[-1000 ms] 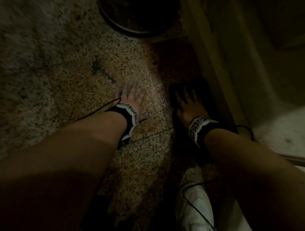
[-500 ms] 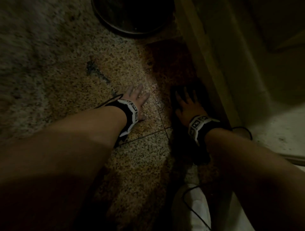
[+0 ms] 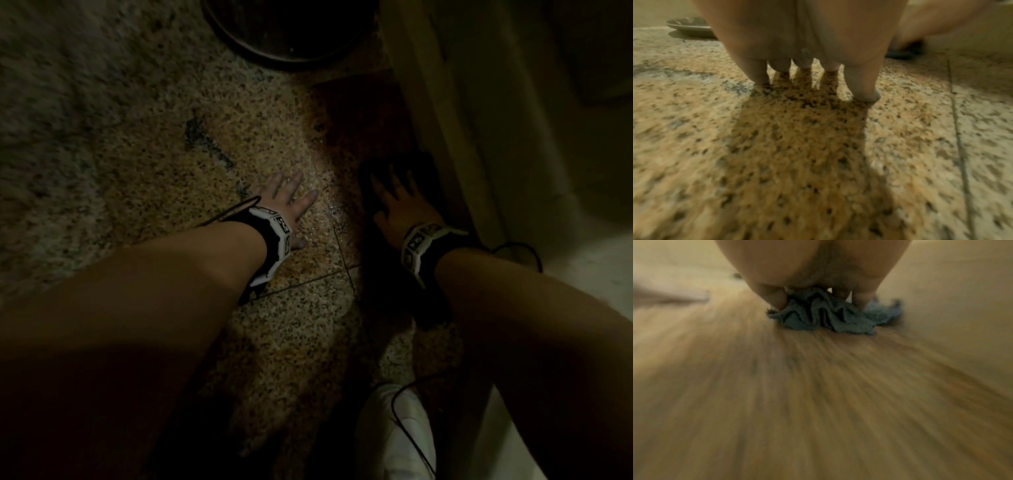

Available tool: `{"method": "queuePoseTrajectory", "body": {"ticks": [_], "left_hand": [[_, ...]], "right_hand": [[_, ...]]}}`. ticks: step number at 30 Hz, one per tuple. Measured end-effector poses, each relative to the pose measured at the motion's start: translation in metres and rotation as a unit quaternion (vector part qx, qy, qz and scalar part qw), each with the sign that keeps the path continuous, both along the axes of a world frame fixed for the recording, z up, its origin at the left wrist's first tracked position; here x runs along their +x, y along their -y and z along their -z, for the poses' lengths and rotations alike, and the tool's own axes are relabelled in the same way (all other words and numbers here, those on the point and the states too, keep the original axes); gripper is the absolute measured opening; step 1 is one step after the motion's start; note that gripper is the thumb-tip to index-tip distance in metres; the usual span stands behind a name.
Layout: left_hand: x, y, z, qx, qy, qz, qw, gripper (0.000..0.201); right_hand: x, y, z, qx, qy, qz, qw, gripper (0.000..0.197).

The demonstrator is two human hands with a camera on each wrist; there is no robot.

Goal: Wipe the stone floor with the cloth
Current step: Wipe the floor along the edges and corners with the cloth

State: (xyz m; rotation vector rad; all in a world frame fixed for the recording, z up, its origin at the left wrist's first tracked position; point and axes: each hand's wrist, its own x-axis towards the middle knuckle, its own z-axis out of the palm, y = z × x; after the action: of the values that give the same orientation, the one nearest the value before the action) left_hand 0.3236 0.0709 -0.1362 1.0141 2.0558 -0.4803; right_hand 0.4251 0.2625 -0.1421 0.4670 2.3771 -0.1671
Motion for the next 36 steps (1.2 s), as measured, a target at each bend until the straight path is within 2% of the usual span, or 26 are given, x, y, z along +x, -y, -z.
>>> {"method": "queuePoseTrajectory", "body": {"ticks": [5, 9, 13, 17, 22, 27, 31, 36], "left_hand": [[0.000, -0.002, -0.003, -0.005, -0.009, 0.010, 1.000, 0.091], [-0.001, 0.000, -0.006, 0.002, -0.016, 0.029, 0.999, 0.084], [0.000, 0.012, -0.004, 0.003, -0.002, 0.032, 0.999, 0.085], [0.000, 0.024, -0.008, -0.009, 0.008, 0.026, 1.000, 0.078], [0.001, 0.033, -0.014, -0.030, -0.003, -0.015, 0.999, 0.074], [0.013, 0.041, -0.004, -0.034, -0.008, -0.049, 0.998, 0.086], [0.017, 0.039, -0.004, -0.039, -0.015, -0.054, 0.998, 0.090], [0.016, 0.040, -0.009, -0.049, -0.024, -0.035, 0.998, 0.089]], "right_hand": [[0.063, 0.016, -0.003, 0.020, 0.048, 0.005, 0.999, 0.066], [0.085, 0.028, -0.005, 0.003, 0.061, 0.037, 0.997, 0.066], [0.081, 0.031, -0.001, 0.009, 0.056, 0.054, 0.997, 0.064], [0.071, 0.026, 0.002, 0.024, 0.048, 0.036, 0.998, 0.063], [0.024, 0.014, 0.002, 0.017, 0.026, 0.018, 0.999, 0.061], [-0.016, 0.015, 0.002, 0.002, -0.002, 0.030, 1.000, 0.060], [-0.008, 0.018, 0.000, 0.009, 0.007, 0.012, 1.000, 0.058], [0.035, 0.040, 0.002, -0.004, 0.034, -0.038, 0.999, 0.059]]}}
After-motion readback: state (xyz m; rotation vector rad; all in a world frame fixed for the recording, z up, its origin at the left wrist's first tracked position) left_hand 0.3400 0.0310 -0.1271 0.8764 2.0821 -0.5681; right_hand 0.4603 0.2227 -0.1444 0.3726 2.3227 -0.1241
